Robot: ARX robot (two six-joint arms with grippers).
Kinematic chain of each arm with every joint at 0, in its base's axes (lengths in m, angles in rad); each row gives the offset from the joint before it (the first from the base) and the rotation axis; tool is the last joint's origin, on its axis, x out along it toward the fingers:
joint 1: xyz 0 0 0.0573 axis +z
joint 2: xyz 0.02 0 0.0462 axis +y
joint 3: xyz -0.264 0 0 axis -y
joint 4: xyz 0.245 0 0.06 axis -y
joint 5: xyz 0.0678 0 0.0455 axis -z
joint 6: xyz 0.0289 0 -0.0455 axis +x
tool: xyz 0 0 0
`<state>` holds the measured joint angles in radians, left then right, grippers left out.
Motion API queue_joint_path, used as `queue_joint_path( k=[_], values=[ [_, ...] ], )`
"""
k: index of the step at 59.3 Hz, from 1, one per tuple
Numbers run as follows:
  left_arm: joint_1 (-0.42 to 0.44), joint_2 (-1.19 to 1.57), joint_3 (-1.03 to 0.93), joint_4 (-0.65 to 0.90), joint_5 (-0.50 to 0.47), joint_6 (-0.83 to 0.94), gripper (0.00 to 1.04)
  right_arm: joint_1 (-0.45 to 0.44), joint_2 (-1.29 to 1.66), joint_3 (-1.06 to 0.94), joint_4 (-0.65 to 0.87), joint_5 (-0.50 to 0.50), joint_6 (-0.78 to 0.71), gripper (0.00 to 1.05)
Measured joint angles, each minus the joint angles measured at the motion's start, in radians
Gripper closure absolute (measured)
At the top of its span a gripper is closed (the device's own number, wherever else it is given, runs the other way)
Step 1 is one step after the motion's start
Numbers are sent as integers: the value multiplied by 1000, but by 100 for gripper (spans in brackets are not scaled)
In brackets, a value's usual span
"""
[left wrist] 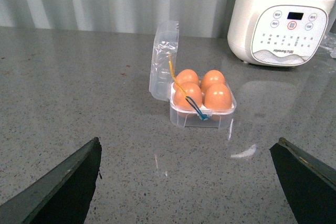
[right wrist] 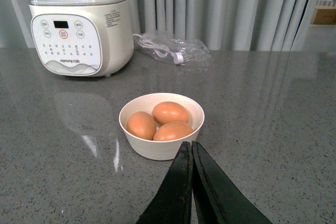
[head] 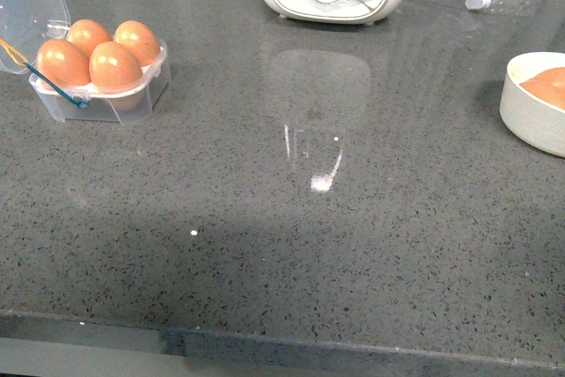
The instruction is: Put egg into box
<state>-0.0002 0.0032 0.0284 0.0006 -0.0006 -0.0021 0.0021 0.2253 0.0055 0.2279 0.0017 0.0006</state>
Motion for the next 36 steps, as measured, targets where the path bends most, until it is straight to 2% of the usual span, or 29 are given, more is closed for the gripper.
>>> queue_joint_path(
  k=[14, 21, 32, 36],
  values=[
    [0, 0, 0, 0, 0, 0, 7, 0, -52, 0, -51, 0, 0, 102],
    [0, 0, 0, 0, 0, 0, 7, 0, -182, 0, -217, -2, 0, 102],
    [0, 0, 0, 0, 0, 0, 7, -1, -221, 0, -227, -1, 0, 102],
    [0, 0, 0, 0, 0, 0, 7, 0, -221, 0, -227, -1, -1, 93]
  ],
)
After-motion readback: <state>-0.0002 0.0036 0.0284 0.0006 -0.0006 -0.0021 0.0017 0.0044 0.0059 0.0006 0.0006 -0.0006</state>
